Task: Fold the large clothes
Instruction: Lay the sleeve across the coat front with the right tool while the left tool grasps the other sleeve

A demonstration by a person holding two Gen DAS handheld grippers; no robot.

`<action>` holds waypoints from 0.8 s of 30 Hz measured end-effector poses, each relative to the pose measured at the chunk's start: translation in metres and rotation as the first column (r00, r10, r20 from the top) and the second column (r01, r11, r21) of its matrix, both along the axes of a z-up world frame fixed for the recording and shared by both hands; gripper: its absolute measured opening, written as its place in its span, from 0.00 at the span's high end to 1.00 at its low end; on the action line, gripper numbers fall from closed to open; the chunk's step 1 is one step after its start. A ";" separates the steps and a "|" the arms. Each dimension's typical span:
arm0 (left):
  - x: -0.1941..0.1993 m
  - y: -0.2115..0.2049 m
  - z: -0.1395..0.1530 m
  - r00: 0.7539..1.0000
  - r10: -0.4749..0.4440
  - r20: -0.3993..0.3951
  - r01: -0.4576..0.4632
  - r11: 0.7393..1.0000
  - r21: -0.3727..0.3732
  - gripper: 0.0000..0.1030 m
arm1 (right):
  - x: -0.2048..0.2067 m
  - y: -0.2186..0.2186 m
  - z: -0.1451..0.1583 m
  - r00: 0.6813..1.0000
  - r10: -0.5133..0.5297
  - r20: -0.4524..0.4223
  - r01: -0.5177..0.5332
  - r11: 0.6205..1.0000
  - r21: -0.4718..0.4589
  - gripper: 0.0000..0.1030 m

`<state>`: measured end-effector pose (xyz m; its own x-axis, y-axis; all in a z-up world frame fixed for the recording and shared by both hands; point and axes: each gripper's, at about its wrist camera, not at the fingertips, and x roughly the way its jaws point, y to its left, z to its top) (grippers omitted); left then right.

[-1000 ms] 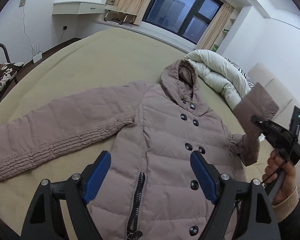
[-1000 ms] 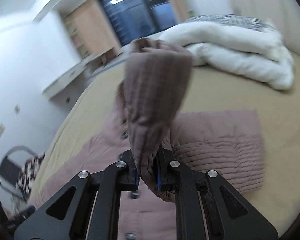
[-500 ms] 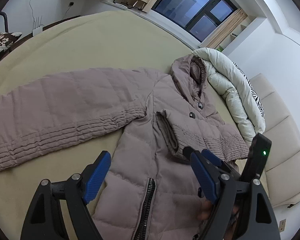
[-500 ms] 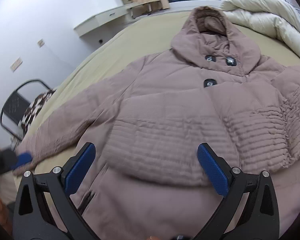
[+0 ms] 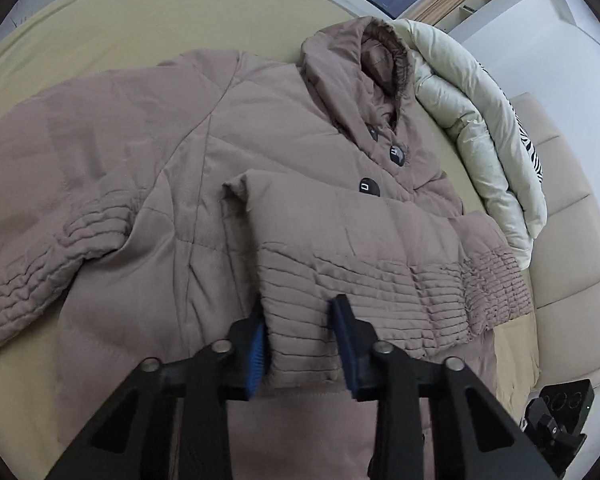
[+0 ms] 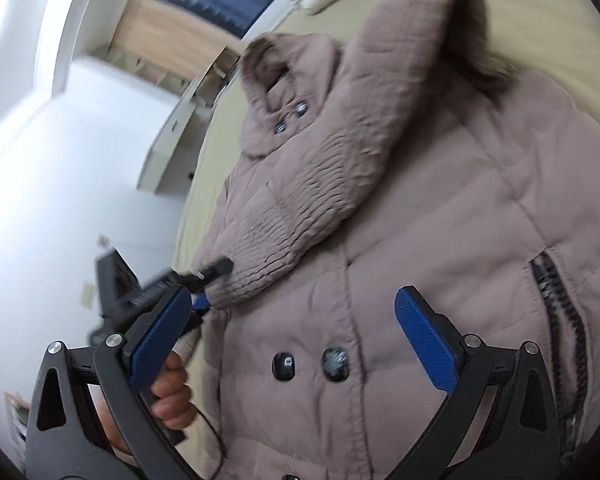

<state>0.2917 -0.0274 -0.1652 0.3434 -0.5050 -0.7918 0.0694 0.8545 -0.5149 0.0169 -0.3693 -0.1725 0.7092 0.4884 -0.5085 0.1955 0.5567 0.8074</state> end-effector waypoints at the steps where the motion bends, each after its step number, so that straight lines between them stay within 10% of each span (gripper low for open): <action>1: 0.004 0.002 0.001 1.000 -0.005 -0.005 0.005 1.000 -0.010 0.79 | -0.004 -0.003 -0.004 1.000 -0.020 -0.001 0.020 0.999 0.030 0.00; 9: 0.041 0.064 0.057 0.979 0.113 0.168 -0.117 0.993 0.019 0.82 | 0.048 -0.061 -0.027 0.996 -0.085 0.008 0.081 0.970 0.229 0.00; 19: 0.049 0.061 0.018 0.990 0.099 0.097 -0.106 0.992 0.067 0.82 | 0.054 -0.178 -0.048 0.919 -0.391 -0.051 0.384 0.858 0.340 0.10; 24: 0.051 0.058 0.012 0.990 0.098 0.102 -0.108 0.990 0.091 0.82 | 0.028 -0.182 -0.042 0.934 -0.348 -0.083 0.358 0.904 0.235 0.22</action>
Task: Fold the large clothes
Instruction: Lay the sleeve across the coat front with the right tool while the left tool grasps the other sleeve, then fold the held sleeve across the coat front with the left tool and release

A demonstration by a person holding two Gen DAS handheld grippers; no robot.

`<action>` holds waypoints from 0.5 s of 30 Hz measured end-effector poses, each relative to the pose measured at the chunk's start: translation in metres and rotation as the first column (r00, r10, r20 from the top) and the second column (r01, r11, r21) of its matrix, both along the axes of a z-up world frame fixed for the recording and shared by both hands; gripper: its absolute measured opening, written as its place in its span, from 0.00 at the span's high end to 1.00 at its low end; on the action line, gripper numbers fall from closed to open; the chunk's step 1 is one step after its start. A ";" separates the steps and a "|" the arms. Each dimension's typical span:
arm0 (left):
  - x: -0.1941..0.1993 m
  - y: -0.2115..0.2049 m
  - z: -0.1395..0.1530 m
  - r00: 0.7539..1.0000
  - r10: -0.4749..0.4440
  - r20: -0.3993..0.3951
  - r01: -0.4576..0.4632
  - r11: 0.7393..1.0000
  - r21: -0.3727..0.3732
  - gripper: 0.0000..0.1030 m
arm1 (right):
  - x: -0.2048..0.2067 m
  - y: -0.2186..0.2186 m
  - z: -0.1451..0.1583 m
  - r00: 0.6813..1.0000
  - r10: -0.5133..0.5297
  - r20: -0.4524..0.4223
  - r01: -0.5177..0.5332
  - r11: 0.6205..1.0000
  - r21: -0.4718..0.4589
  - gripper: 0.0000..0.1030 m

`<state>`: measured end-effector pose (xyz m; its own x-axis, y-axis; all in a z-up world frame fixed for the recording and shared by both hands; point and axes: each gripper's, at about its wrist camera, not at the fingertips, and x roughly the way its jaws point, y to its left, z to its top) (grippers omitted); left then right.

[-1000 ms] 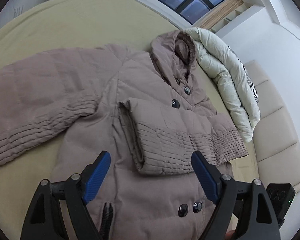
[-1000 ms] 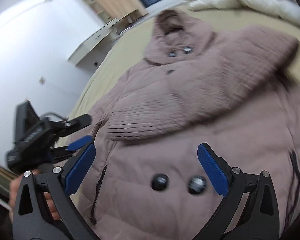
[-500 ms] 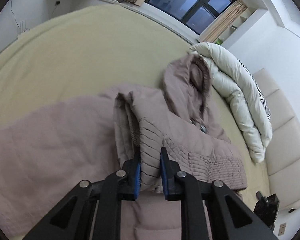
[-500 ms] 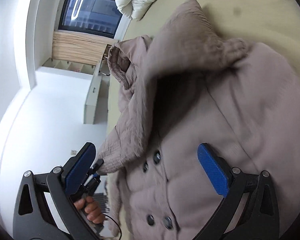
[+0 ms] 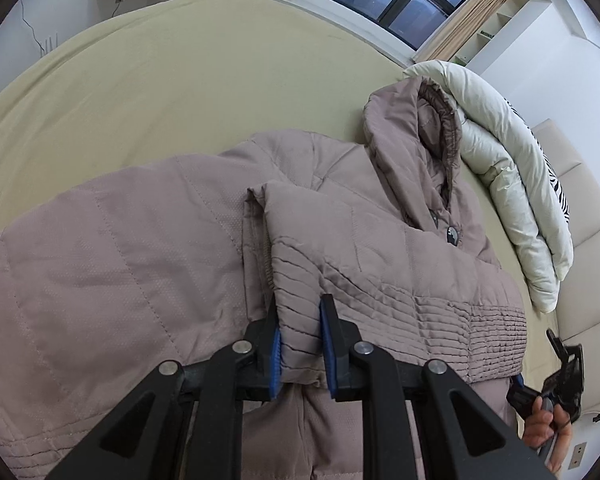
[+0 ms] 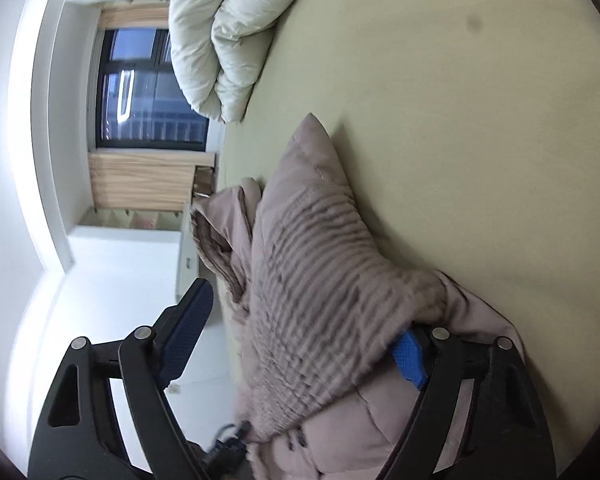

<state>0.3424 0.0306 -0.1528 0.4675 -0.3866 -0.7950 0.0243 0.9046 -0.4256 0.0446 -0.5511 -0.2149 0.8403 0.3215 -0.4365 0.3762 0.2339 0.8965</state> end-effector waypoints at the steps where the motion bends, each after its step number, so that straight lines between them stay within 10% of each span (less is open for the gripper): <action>1: 0.002 -0.002 0.000 1.000 -0.007 0.001 0.007 1.000 0.006 0.82 | -0.006 0.004 0.005 1.000 0.000 -0.024 0.000 1.000 -0.006 0.22; 8: 0.006 -0.006 -0.006 1.000 -0.026 0.000 0.026 0.999 0.024 0.80 | 0.035 0.061 0.097 0.995 0.055 0.084 -0.032 0.969 -0.245 0.11; 15: 0.012 -0.006 -0.017 0.999 -0.040 -0.004 0.040 0.999 0.015 0.72 | 0.126 0.062 0.016 0.982 0.131 -0.135 -0.162 0.954 -0.252 0.23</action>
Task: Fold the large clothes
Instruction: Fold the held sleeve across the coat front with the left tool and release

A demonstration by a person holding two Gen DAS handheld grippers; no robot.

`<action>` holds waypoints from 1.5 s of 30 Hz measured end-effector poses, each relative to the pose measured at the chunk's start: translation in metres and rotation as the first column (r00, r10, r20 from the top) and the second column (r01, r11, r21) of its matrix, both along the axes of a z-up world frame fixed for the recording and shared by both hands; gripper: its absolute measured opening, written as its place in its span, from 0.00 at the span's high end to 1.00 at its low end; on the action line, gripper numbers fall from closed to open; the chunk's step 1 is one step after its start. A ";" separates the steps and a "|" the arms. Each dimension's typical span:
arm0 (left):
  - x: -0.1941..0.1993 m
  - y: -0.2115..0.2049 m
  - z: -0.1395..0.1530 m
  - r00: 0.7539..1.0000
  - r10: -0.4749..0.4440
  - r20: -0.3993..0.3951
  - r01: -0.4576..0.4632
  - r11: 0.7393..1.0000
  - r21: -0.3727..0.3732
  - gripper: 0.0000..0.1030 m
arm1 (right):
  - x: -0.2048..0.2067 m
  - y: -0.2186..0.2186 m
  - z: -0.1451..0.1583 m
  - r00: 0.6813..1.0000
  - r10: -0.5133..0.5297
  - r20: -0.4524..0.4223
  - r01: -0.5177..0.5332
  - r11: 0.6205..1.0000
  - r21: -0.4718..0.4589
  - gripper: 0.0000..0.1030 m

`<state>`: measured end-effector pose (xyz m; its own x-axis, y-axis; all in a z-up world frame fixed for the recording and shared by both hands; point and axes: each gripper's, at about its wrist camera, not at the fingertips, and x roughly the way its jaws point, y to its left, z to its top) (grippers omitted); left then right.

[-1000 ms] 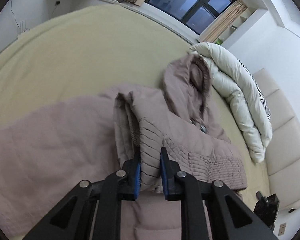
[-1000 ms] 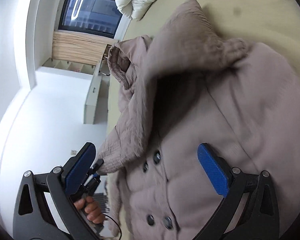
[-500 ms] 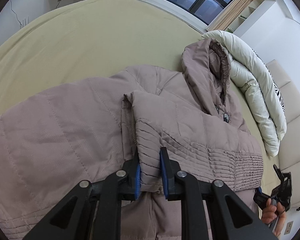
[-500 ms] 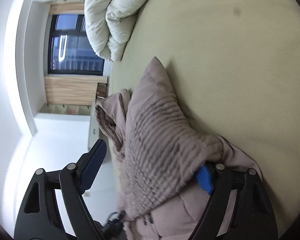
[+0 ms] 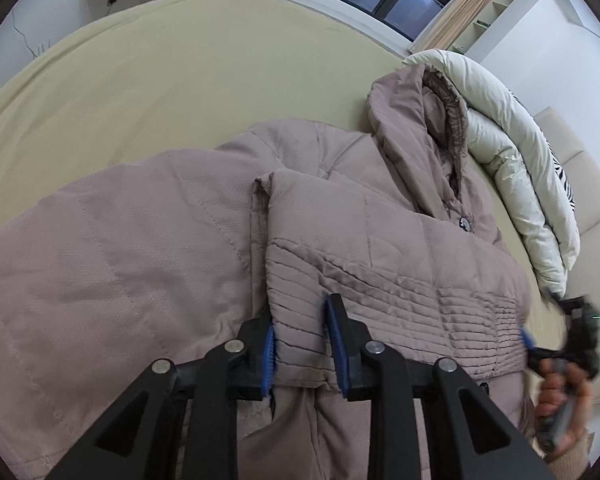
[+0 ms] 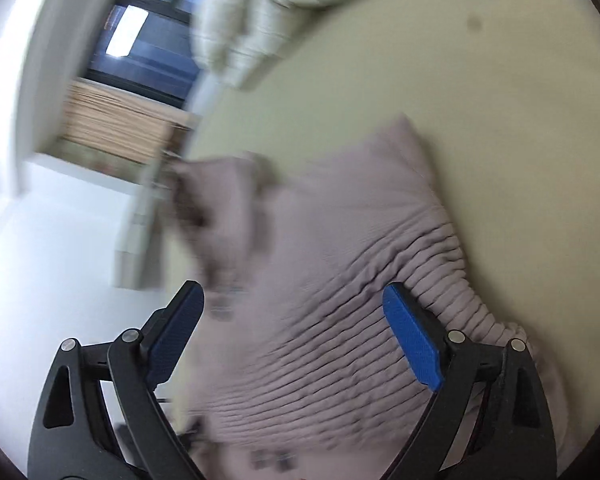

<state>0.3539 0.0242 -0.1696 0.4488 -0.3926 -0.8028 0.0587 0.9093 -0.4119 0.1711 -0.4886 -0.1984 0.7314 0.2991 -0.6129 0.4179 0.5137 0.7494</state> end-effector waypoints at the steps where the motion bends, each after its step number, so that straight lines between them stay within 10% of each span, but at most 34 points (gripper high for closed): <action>1: 0.000 0.002 0.001 1.000 -0.004 0.002 0.004 1.000 -0.012 0.70 | 0.000 0.006 0.007 1.000 0.011 0.003 -0.011 0.998 -0.056 0.27; 8: -0.062 0.083 0.055 0.988 0.135 0.082 -0.124 0.984 -0.131 0.40 | -0.062 0.035 0.070 0.998 0.033 0.056 -0.027 0.994 -0.102 0.26; 13: -0.162 0.198 0.066 0.929 0.367 0.045 -0.342 0.901 -0.267 0.40 | -0.142 0.101 0.086 0.985 0.138 0.102 -0.130 0.988 -0.080 0.25; 19: -0.272 0.304 0.048 0.766 0.639 -0.063 -0.607 0.688 -0.397 0.40 | -0.214 0.167 0.077 0.973 0.213 0.086 -0.211 0.977 -0.030 0.24; 22: -0.296 0.316 0.038 0.731 0.675 -0.104 -0.645 0.633 -0.428 0.40 | -0.237 0.190 0.070 0.971 0.232 0.051 -0.232 0.973 0.005 0.24; 25: -0.312 0.316 0.019 0.670 0.713 -0.207 -0.695 0.504 -0.512 0.40 | -0.253 0.209 0.069 0.969 0.241 0.046 -0.242 0.970 0.023 0.24; 29: -0.309 0.302 -0.002 0.629 0.727 -0.276 -0.732 0.435 -0.524 0.39 | -0.262 0.228 0.080 0.965 0.258 0.041 -0.258 0.966 -0.004 0.24; 32: -0.310 0.300 -0.039 0.531 0.726 -0.437 -0.801 0.262 -0.539 0.39 | -0.264 0.233 0.089 0.965 0.257 0.054 -0.257 0.966 -0.007 0.24; 36: -0.305 0.307 -0.058 0.434 0.759 -0.486 -0.833 0.133 -0.538 0.40 | -0.270 0.231 0.096 0.965 0.256 0.064 -0.255 0.967 -0.017 0.24; 38: -0.299 0.316 -0.052 0.413 0.793 -0.448 -0.831 0.128 -0.541 0.43 | -0.261 0.226 0.092 0.966 0.248 0.068 -0.248 0.969 -0.013 0.24; 42: -0.281 0.326 -0.041 0.412 0.808 -0.420 -0.832 0.147 -0.534 0.83 | -0.262 0.212 0.084 0.972 0.227 0.068 -0.227 0.974 0.005 0.24; 45: -0.258 0.322 0.012 0.502 0.830 -0.245 -0.782 0.313 -0.540 0.89 | -0.266 0.202 0.075 0.974 0.216 0.071 -0.218 0.976 0.016 0.24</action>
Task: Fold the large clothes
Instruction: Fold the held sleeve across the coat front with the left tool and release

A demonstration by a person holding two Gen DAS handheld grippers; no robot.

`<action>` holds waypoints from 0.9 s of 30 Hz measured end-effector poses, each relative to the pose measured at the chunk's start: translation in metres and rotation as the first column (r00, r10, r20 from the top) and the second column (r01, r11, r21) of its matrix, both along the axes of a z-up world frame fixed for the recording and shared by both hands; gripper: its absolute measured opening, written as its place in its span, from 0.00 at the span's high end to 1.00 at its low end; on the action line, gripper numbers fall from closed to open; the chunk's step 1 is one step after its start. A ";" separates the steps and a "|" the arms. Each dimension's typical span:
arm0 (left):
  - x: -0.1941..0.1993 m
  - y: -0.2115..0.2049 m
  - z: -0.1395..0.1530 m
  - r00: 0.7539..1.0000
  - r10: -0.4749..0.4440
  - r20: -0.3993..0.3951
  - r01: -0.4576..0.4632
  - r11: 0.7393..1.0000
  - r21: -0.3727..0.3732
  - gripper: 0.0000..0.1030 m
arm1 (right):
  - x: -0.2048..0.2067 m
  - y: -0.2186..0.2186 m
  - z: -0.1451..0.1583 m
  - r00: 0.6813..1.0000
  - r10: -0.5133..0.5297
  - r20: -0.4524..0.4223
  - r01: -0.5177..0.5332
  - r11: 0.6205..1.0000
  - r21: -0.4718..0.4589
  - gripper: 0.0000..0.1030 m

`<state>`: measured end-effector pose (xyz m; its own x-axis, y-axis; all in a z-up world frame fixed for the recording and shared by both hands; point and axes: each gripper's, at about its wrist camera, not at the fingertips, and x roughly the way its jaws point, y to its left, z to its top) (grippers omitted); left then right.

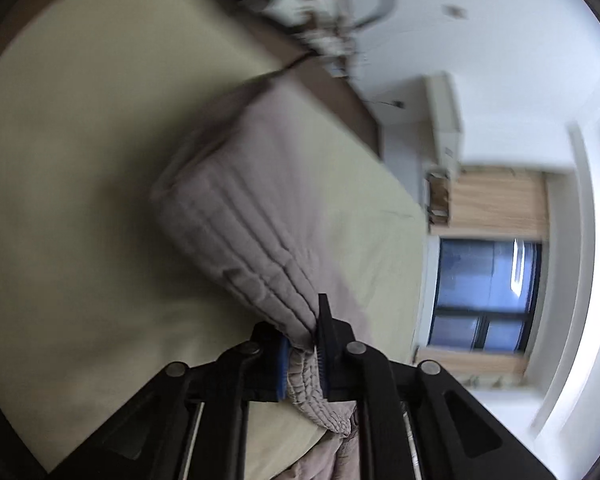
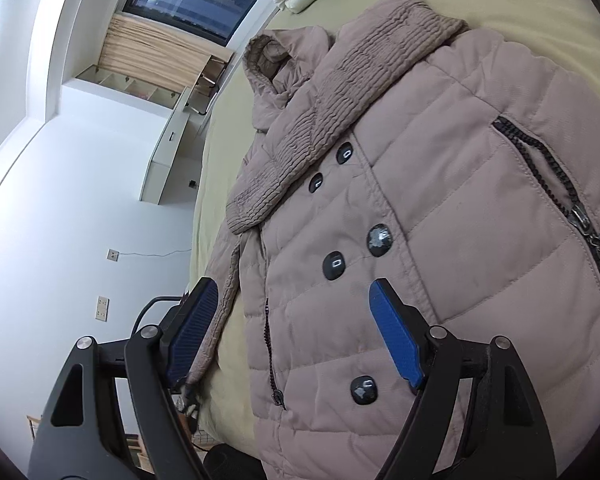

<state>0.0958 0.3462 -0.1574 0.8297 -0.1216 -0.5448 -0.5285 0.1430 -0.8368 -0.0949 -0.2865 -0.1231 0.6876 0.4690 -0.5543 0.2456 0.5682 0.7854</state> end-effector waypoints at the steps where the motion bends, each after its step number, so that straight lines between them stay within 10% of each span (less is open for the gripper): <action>1: 0.013 -0.011 0.030 0.998 -0.056 0.032 0.052 0.993 0.108 0.89 | 0.000 -0.003 -0.004 1.000 -0.004 -0.001 0.004 1.000 0.006 0.24; 4: 0.052 -0.056 0.102 0.967 -0.230 0.113 0.180 0.922 0.342 0.90 | -0.002 -0.015 -0.015 1.000 -0.021 -0.008 0.021 0.999 0.030 0.24; 8: 0.105 -0.170 0.174 0.829 -0.551 0.099 0.374 0.676 0.635 0.90 | -0.007 -0.033 -0.027 0.999 -0.050 -0.018 0.051 0.997 0.052 0.24; 12: 0.126 -0.299 0.170 0.645 -0.764 -0.022 0.513 0.412 0.753 0.90 | -0.012 -0.055 -0.038 0.995 -0.089 -0.032 0.091 0.993 0.070 0.24; 16: 0.127 -0.391 0.113 0.491 -0.855 -0.166 0.629 0.217 0.747 0.90 | -0.011 -0.072 -0.046 0.994 -0.100 -0.048 0.103 0.992 0.070 0.24; 21: 0.118 -0.433 0.047 0.372 -0.881 -0.292 0.747 0.098 0.657 0.88 | 0.022 -0.068 -0.051 0.997 -0.025 -0.074 0.033 0.993 0.113 0.21; 27: 0.105 -0.439 0.025 0.313 -0.875 -0.369 0.761 -0.001 0.649 0.79 | 0.087 -0.052 -0.060 0.993 0.043 -0.106 -0.020 0.978 0.209 0.15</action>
<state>0.2012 -0.0925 -0.1320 0.4765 -0.4626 -0.7476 0.4190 0.8671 -0.2694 -0.0078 -0.3388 -0.1833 0.6111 0.6024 -0.5135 0.3210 0.4045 0.8564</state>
